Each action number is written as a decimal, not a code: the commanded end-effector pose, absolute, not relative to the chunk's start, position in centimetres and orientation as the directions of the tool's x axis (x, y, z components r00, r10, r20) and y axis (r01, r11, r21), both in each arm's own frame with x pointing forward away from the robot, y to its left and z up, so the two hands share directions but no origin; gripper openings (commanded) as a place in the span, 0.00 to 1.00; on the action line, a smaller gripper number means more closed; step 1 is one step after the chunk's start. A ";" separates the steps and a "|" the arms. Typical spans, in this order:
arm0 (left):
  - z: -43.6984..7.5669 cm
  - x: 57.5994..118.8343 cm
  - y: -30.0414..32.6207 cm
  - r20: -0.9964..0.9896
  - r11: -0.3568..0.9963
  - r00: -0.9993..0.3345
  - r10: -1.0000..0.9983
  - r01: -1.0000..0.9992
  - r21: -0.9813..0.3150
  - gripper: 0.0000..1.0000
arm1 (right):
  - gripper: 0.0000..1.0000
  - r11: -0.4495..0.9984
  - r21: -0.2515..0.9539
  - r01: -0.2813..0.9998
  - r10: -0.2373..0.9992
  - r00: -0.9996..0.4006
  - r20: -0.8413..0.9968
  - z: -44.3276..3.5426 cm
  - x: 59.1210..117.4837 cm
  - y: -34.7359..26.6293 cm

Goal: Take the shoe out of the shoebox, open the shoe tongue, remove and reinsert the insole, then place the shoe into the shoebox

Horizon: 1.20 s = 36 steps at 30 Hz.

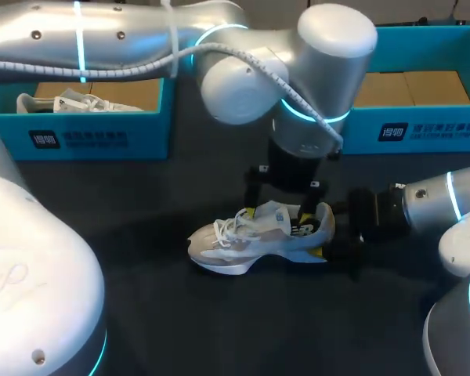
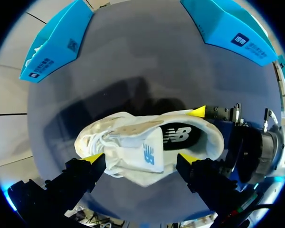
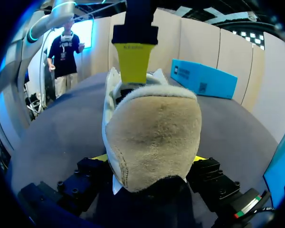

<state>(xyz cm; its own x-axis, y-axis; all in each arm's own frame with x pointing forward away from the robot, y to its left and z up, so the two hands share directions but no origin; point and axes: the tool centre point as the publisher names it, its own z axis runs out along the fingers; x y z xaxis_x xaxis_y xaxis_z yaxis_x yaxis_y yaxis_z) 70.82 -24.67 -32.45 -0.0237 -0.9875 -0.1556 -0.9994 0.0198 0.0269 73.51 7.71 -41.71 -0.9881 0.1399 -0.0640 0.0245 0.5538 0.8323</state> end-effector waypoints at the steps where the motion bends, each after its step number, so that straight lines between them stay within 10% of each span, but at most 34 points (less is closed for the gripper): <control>1: -33.2 70.9 -25.3 -0.196 0.015 -0.019 -0.980 -1.000 0.025 1.00 | 0.00 0.555 0.831 0.024 0.141 -0.988 -0.065 -41.9 73.5 7.8; 36: -35.7 71.4 -22.3 -0.299 -0.045 0.042 -0.953 -0.999 0.002 1.00 | 0.00 0.555 0.831 0.024 0.141 -0.988 -0.065 -41.9 73.5 7.8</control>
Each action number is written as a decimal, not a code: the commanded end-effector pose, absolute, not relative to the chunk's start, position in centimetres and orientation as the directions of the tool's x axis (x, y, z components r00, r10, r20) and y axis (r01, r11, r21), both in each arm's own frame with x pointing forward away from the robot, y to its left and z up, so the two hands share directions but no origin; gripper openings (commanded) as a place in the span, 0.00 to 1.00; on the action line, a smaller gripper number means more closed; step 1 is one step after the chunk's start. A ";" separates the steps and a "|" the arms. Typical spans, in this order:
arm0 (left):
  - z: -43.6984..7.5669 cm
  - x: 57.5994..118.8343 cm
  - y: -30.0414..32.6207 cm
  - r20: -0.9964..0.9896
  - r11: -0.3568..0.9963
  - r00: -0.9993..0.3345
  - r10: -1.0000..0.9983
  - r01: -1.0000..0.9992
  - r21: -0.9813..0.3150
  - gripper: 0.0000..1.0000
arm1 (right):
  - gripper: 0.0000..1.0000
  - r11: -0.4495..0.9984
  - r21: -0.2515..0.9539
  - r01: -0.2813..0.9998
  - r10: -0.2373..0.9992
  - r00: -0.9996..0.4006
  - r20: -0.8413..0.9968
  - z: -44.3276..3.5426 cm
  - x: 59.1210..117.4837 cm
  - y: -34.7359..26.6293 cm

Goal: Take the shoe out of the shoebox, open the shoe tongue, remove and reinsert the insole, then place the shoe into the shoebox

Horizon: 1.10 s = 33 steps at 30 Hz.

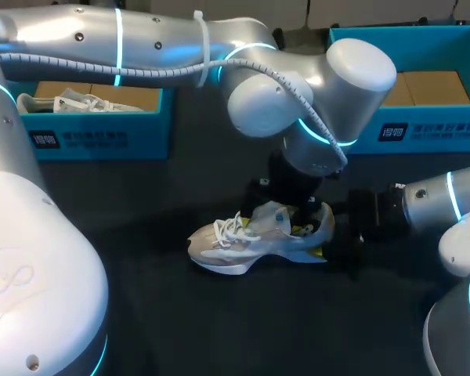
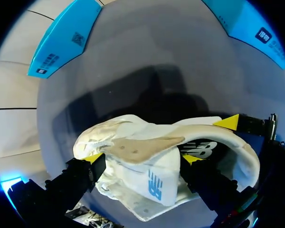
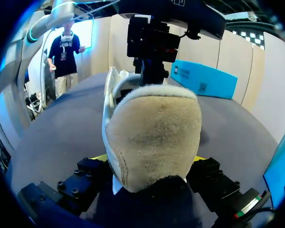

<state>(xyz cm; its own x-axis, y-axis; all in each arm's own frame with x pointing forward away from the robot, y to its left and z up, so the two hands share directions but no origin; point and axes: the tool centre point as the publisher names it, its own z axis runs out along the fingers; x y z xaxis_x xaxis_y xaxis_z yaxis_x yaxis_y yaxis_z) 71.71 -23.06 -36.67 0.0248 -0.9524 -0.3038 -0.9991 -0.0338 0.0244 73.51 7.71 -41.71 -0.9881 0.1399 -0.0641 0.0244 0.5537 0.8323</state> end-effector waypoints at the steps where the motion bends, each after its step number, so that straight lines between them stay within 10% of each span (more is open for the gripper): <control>1: -35.4 71.4 -22.1 -0.301 -0.051 0.048 -0.952 -0.999 0.000 1.00 | 0.00 0.555 0.831 0.024 0.141 -0.988 -0.065 -41.9 73.5 7.8; 11: -33.3 71.0 -20.6 -0.304 -0.085 0.075 -0.950 -0.996 0.021 0.96 | 0.00 0.555 0.831 0.024 0.141 -0.988 -0.065 -41.9 73.5 7.8; 21: -32.8 70.3 -19.9 -0.290 -0.068 0.038 -0.956 -0.993 0.094 0.00 | 0.00 0.555 0.831 0.024 0.141 -0.988 -0.065 -41.9 73.5 7.8; 33: -32.3 69.6 -18.2 -0.248 -0.015 -0.030 -0.968 -0.984 0.176 0.00 | 0.00 0.555 0.831 0.024 0.141 -0.988 -0.065 -41.9 73.5 7.8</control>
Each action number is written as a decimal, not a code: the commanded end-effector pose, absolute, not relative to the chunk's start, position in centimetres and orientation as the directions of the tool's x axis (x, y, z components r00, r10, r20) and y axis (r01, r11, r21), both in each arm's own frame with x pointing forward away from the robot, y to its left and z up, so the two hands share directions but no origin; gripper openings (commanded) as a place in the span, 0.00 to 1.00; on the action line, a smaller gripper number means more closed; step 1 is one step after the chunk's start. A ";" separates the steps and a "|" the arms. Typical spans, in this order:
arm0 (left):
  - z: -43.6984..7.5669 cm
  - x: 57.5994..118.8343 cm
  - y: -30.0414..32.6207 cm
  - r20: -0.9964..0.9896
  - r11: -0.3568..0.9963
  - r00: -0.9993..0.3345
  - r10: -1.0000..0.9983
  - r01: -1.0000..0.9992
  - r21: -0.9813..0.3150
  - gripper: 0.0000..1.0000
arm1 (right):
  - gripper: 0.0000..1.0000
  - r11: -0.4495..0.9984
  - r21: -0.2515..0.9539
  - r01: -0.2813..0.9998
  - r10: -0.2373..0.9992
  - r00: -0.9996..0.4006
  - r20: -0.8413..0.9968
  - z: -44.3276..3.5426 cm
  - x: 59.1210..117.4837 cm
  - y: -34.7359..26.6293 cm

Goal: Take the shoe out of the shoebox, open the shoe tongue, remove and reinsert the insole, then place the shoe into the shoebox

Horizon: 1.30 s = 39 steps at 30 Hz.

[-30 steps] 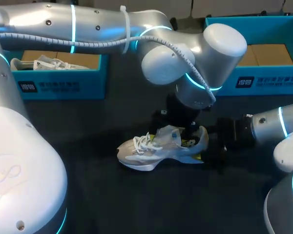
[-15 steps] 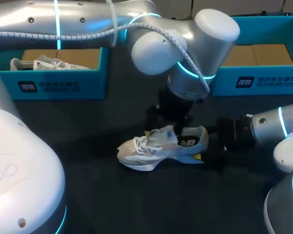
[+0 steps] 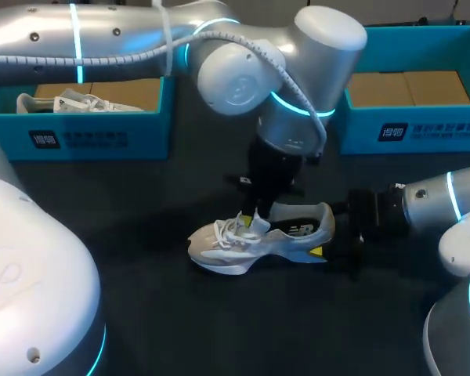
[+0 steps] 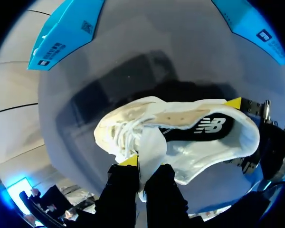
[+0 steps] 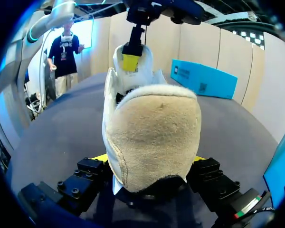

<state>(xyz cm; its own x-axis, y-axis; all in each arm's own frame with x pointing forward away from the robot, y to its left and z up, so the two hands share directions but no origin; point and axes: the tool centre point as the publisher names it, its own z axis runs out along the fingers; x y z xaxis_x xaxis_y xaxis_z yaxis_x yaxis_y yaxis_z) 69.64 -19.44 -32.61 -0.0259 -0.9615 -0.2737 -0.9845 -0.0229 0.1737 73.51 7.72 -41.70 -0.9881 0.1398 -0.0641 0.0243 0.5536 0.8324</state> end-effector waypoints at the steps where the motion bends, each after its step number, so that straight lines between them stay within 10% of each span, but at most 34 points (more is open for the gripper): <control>1: -32.3 69.6 -18.0 -0.245 -0.010 -0.034 -0.969 -0.984 0.175 0.00 | 0.00 0.555 0.831 0.024 0.141 -0.988 -0.065 -41.9 73.5 7.8; 31: -35.5 70.0 -12.1 -0.287 0.006 -0.054 -0.957 -0.986 0.165 0.00 | 0.00 0.555 0.831 0.024 0.141 -0.988 -0.065 -41.9 73.5 7.8; 39: -36.4 70.4 -11.4 -0.306 -0.015 -0.038 -0.951 -0.985 0.169 0.31 | 0.00 0.555 0.831 0.024 0.141 -0.988 -0.065 -41.9 73.5 7.8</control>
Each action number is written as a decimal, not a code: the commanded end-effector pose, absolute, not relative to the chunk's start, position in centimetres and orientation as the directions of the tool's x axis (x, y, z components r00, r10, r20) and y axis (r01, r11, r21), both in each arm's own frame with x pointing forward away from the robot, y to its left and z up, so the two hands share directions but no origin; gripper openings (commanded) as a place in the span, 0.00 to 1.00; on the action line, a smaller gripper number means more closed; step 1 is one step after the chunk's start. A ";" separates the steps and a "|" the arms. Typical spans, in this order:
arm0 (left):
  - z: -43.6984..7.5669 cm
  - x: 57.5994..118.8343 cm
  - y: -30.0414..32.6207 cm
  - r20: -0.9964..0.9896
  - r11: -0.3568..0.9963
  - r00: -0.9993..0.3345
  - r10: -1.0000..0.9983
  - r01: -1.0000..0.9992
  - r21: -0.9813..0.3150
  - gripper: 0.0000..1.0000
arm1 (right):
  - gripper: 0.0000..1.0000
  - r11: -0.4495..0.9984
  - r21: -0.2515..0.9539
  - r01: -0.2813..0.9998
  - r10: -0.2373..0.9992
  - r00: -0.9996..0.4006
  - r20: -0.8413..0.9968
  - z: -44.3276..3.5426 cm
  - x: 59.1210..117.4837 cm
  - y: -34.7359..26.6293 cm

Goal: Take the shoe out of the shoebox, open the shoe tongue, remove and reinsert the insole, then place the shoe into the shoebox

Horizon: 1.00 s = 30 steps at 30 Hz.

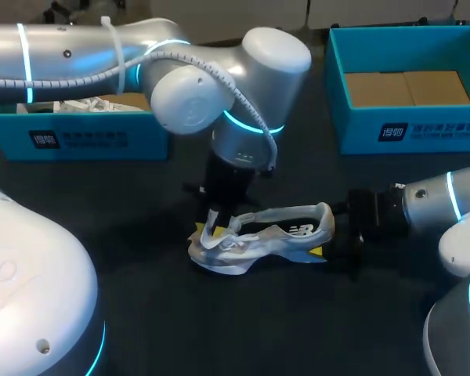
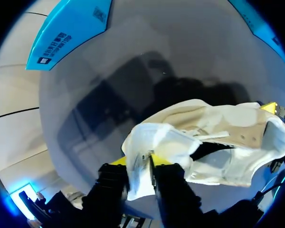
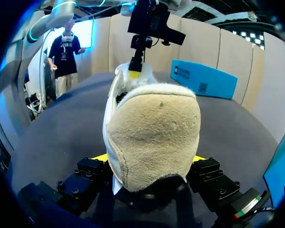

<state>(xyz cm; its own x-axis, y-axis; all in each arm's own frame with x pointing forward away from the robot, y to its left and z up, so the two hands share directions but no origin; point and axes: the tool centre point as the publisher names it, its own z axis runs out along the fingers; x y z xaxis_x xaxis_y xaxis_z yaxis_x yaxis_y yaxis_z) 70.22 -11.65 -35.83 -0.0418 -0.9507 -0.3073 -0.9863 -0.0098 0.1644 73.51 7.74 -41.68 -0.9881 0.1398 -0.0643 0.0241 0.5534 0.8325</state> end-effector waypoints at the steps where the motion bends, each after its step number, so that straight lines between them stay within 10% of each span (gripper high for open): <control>1: -36.5 70.4 -11.3 -0.307 -0.016 -0.037 -0.951 -0.986 0.169 0.36 | 0.00 0.555 0.831 0.024 0.141 -0.988 -0.065 -41.9 73.5 7.8; 12: -36.6 70.3 -10.1 -0.302 -0.044 -0.018 -0.953 -0.980 0.196 0.69 | 0.00 0.555 0.831 0.024 0.141 -0.988 -0.065 -41.9 73.5 7.8; 17: -36.9 70.1 -9.7 -0.303 -0.056 -0.008 -0.953 -0.978 0.202 0.69 | 0.00 0.555 0.831 0.024 0.141 -0.988 -0.065 -41.9 73.5 7.8; 30: -35.9 69.5 -10.5 -0.268 -0.039 -0.016 -0.963 -0.979 0.200 0.01 | 0.00 0.555 0.831 0.024 0.141 -0.988 -0.065 -41.9 73.5 7.8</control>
<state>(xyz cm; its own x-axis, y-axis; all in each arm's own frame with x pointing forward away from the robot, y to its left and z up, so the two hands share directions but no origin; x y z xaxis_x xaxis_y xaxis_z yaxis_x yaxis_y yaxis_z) 69.71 -10.67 -36.17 -0.0156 -0.9617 -0.2736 -0.9778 -0.0425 0.2052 73.51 7.72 -41.70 -0.9881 0.1399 -0.0642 0.0243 0.5537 0.8323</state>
